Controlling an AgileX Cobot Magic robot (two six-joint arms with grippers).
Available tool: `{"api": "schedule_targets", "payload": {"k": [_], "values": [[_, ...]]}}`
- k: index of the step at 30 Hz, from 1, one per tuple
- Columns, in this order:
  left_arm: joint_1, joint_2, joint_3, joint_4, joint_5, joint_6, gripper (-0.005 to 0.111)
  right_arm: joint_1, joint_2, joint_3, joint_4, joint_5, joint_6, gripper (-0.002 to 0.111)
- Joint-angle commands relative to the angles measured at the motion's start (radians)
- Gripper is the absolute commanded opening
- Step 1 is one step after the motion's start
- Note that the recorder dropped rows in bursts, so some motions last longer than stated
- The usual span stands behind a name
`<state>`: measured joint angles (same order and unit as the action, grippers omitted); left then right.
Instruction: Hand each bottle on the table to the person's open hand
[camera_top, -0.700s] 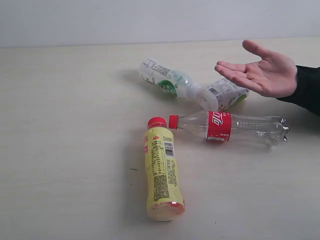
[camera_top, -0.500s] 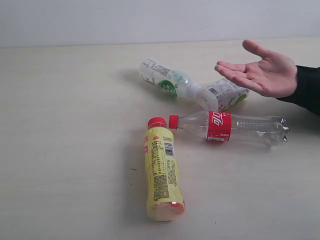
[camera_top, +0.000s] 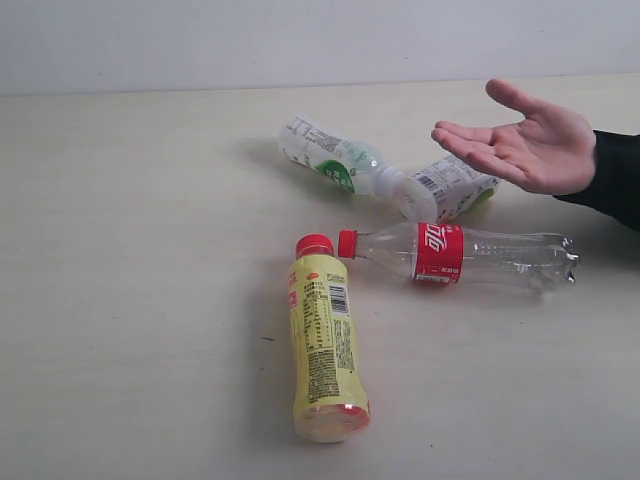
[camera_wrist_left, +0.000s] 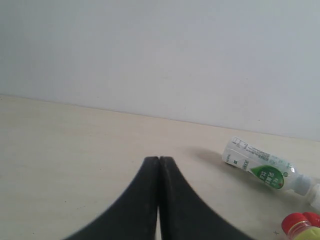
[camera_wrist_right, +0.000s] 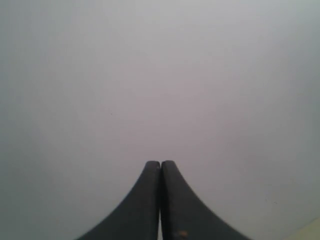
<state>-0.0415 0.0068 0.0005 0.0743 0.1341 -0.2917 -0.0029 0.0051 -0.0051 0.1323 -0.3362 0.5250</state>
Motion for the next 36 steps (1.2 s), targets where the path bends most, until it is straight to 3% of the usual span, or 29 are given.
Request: {"api": "schedule_targets", "payload": {"k": [1, 4, 10, 12, 15, 21, 26, 32, 36], "values": [[0.001, -0.007, 0.000, 0.005, 0.000, 0.000, 0.002, -0.003, -0.001, 0.005, -0.017, -0.123, 0.094, 0.000], [0.001, -0.007, 0.000, 0.005, 0.000, 0.000, 0.002, -0.003, 0.084, -0.077, -0.268, -0.085, 0.227, 0.000], [0.001, -0.007, 0.000, 0.005, 0.000, 0.000, 0.002, -0.003, 0.401, -0.367, -1.077, -0.071, 0.820, 0.000], [0.001, -0.007, 0.000, 0.005, 0.000, 0.000, 0.002, -0.003, 0.518, -0.469, -1.354, -0.137, 1.040, 0.000], [0.001, -0.007, 0.000, 0.005, 0.000, 0.000, 0.002, -0.003, 0.678, -0.594, -1.625, -0.318, 1.276, 0.000], [0.001, -0.007, 0.000, 0.005, 0.000, 0.000, 0.002, 0.007, 0.953, -0.768, -1.877, -0.549, 1.465, 0.000], [0.001, -0.007, 0.000, 0.005, 0.000, 0.000, 0.002, 0.078, 1.075, -0.840, -1.877, -0.600, 1.479, 0.000], [0.001, -0.007, 0.000, 0.005, 0.000, 0.000, 0.002, 0.114, 1.147, -0.909, -1.877, -0.544, 1.286, 0.000], [0.001, -0.007, 0.000, 0.005, 0.000, 0.000, 0.002, 0.114, 1.153, -0.930, -1.877, -0.412, 1.135, 0.000]]}}
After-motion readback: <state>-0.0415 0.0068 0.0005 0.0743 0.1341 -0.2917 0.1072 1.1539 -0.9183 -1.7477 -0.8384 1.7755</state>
